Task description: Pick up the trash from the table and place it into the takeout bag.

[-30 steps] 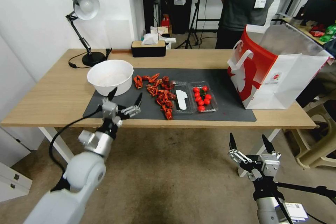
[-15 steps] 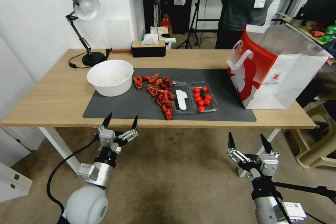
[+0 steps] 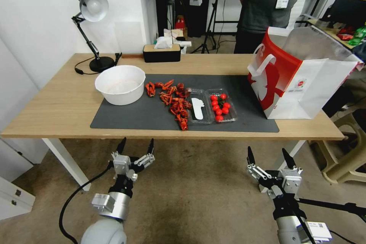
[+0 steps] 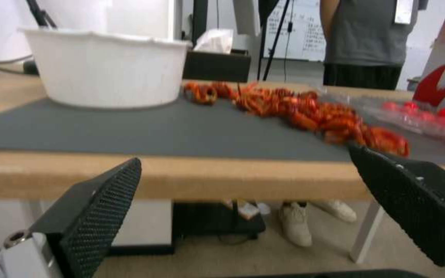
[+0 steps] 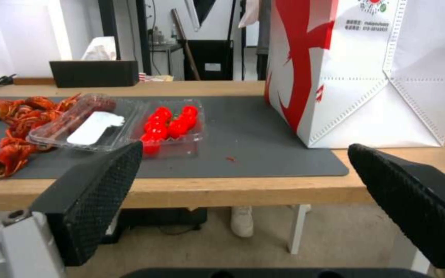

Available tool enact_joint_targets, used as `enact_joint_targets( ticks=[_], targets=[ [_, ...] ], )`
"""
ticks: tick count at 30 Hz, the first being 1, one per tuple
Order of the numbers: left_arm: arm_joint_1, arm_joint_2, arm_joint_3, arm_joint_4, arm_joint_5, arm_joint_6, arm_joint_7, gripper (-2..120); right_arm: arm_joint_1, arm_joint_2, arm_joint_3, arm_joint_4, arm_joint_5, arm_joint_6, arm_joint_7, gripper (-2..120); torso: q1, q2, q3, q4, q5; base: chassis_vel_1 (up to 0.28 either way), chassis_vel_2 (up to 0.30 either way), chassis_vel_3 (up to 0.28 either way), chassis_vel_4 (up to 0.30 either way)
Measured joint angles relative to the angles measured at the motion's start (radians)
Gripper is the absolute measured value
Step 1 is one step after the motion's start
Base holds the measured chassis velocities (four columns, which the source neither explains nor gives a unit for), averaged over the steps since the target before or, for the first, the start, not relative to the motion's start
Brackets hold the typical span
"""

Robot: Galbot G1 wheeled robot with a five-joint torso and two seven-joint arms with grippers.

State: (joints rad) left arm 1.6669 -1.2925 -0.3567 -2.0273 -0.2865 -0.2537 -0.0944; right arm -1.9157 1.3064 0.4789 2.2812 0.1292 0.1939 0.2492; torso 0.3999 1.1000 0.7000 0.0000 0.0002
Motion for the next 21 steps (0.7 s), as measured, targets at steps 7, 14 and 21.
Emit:
enact_joint_targets(
  ticks=[7, 14, 21],
  targets=[
    [0.006, -0.001, -0.006, 0.003, 0.002, -0.013, -0.003, 100, 0.006, 0.002, -0.001, -0.004, 0.000, 0.000, 0.000, 100, 0.000, 0.000, 0.000, 0.0000, -0.0002, 0.000, 0.000, 0.000, 0.000],
    [0.017, -0.003, -0.012, -0.011, -0.013, -0.001, -0.015, 100, 0.020, 0.003, -0.001, 0.001, 0.002, 0.000, -0.001, 100, 0.000, 0.000, 0.000, 0.0000, -0.0002, 0.000, 0.000, 0.000, 0.000],
    [0.024, -0.006, -0.020, -0.011, -0.018, -0.005, -0.016, 100, 0.027, 0.003, -0.001, 0.001, 0.003, 0.000, -0.002, 100, 0.000, 0.000, 0.000, 0.0000, -0.0002, 0.000, 0.000, 0.000, 0.000]
  ],
)
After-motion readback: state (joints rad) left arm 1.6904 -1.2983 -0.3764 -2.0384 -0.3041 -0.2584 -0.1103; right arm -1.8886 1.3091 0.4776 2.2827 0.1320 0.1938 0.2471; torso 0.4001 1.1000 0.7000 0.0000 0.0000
